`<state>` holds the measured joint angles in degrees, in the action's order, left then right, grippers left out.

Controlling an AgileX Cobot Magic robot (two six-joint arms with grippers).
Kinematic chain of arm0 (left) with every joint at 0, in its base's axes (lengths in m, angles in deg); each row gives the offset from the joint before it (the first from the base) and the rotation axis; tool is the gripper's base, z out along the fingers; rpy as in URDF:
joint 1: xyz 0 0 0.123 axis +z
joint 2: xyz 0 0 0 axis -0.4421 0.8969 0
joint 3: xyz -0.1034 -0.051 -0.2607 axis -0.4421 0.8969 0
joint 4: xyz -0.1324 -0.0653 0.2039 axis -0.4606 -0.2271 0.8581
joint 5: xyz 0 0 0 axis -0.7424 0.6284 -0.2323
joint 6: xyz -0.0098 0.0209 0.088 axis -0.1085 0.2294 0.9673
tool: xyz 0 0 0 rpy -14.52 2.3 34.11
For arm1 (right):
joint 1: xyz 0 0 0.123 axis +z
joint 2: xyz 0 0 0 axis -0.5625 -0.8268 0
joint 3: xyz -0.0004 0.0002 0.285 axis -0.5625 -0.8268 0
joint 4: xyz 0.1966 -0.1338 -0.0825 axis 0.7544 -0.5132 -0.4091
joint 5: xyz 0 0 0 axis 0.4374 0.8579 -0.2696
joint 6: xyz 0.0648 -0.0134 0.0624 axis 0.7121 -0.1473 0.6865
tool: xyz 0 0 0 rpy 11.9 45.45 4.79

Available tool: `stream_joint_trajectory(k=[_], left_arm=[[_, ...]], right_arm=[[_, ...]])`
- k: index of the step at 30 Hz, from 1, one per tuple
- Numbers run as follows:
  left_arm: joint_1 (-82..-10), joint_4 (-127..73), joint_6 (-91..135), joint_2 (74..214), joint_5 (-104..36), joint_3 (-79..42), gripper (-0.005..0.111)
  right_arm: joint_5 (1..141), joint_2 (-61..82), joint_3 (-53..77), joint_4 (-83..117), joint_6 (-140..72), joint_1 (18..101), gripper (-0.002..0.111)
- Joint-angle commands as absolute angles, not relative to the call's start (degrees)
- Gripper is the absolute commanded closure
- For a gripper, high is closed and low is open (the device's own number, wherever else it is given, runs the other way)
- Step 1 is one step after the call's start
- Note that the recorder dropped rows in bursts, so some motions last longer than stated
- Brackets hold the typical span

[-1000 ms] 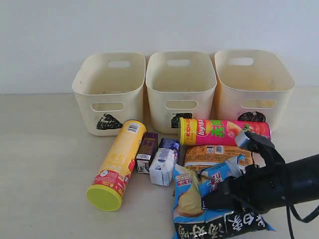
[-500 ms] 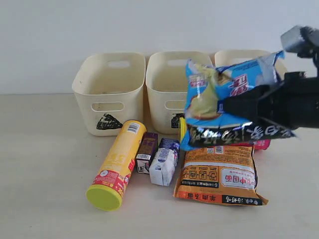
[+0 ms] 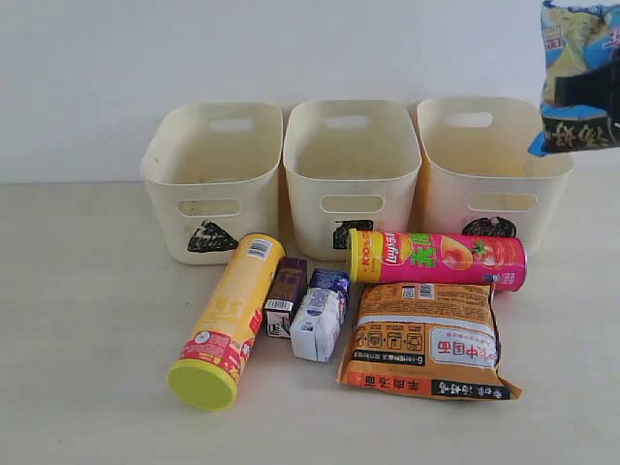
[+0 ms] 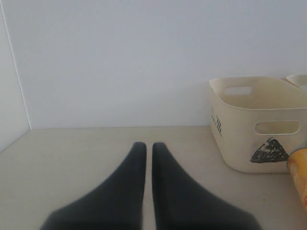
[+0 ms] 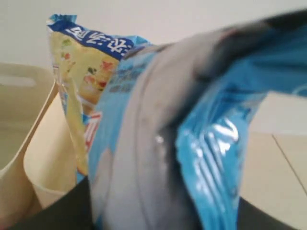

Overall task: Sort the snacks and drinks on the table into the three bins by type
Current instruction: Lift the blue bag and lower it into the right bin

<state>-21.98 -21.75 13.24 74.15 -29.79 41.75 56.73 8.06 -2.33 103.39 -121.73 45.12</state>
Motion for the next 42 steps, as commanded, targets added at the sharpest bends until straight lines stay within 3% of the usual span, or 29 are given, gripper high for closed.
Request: stream_joint_trajectory(k=[1, 19, 30, 33, 38, 40, 42], left_arm=[[-22.3, -21.5, 13.2, 73.9, -30.2, 42.0, 0.103], [-22.3, -21.5, 13.2, 73.9, -30.2, 42.0, 0.103], [-22.3, -21.5, 13.2, 73.9, -30.2, 42.0, 0.103], [-22.3, -21.5, 13.2, 73.9, -30.2, 42.0, 0.103], [-22.3, -21.5, 13.2, 73.9, -30.2, 42.0, 0.103], [-22.3, -21.5, 13.2, 73.9, -30.2, 42.0, 0.103], [-22.3, -21.5, 13.2, 73.9, -30.2, 42.0, 0.103]], right_arm=[[54.5, 1.3, 4.4, 98.6, -122.0, 45.2, 0.108], [47.5, -31.5, 31.7, 96.3, -119.7, 44.4, 0.108], [48.6, -42.4, 38.8, 96.1, -109.1, 42.2, 0.107], [48.7, -43.1, 39.4, 96.1, -108.2, 42.2, 0.092], [49.0, -43.1, 39.7, 96.2, -108.1, 42.2, 0.032], [48.0, -42.5, 39.7, 96.3, -108.2, 42.2, 0.023], [47.9, -41.8, 39.7, 98.3, -109.1, 42.2, 0.025]])
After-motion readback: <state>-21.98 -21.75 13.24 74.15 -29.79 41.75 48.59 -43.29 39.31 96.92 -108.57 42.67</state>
